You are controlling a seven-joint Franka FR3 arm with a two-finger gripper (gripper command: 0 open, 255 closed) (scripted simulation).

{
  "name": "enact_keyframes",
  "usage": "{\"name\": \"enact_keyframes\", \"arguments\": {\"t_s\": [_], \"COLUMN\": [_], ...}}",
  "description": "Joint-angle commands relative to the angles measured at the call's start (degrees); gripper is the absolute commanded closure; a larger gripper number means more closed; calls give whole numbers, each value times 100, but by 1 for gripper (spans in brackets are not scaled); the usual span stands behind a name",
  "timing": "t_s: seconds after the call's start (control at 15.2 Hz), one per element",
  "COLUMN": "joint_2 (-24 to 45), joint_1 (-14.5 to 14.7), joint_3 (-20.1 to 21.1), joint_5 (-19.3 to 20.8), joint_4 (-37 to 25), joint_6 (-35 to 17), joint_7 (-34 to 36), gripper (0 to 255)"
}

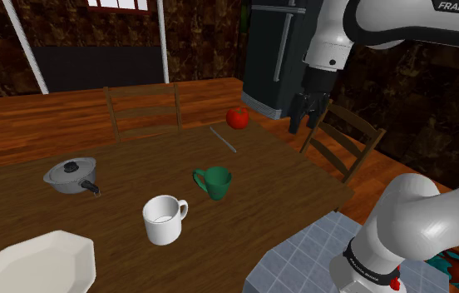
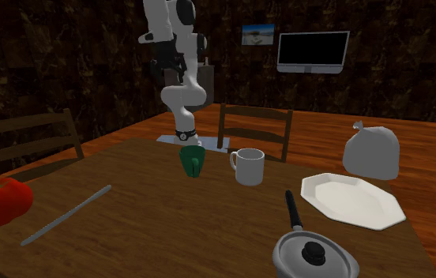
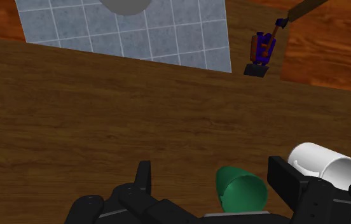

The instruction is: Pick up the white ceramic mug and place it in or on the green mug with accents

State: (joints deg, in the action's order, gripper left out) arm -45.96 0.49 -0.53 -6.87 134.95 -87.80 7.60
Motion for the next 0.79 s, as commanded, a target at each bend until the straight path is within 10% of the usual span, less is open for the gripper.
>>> {"name": "enact_keyframes", "arguments": {"t_s": [0.0,0.73], "joint_2": [0,1309], "joint_1": [0,401], "joint_3": [0,1250], "joint_5": [0,-482], "joint_4": [0,-69], "joint_6": [0,-1464], "joint_7": [0,963], "gripper": [0,0]}}
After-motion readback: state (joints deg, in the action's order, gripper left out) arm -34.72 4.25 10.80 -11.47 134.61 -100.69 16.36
